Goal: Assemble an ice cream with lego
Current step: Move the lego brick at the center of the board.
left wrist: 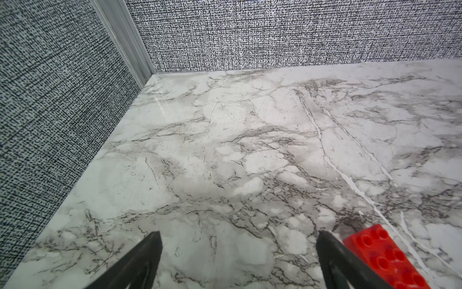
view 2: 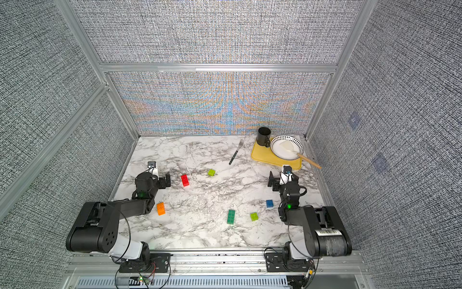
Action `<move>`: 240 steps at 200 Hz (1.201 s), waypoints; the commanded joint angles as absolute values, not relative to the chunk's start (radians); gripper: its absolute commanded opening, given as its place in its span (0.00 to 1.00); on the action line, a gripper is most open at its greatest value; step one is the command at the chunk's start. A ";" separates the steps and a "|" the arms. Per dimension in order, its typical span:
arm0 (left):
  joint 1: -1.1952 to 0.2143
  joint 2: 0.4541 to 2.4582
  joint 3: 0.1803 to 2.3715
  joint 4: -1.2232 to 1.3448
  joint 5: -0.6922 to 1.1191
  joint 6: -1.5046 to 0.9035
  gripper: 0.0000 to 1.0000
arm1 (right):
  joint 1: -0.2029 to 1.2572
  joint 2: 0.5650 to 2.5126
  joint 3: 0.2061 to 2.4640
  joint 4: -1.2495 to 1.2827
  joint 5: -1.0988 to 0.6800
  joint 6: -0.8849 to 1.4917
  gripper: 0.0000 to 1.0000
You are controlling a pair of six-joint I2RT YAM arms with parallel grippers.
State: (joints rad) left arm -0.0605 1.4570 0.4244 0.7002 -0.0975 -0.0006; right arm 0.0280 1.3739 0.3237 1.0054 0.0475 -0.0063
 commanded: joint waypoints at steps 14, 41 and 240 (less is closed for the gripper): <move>-0.042 1.220 0.566 0.357 -0.079 -0.052 1.00 | 0.068 1.212 0.430 0.678 0.022 0.034 0.99; -0.022 1.058 0.740 0.027 -0.038 -0.096 1.00 | 0.080 1.104 0.500 0.528 0.051 0.214 0.99; -0.326 1.237 0.979 -0.346 0.155 -0.290 1.00 | 0.568 1.493 1.039 -0.151 0.047 0.232 0.91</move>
State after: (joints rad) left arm -0.2852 1.1004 0.8738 -0.1329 0.0322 -0.3614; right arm 0.5072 1.4204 1.0054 -0.0315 0.0048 0.3252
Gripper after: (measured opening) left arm 0.997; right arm 0.908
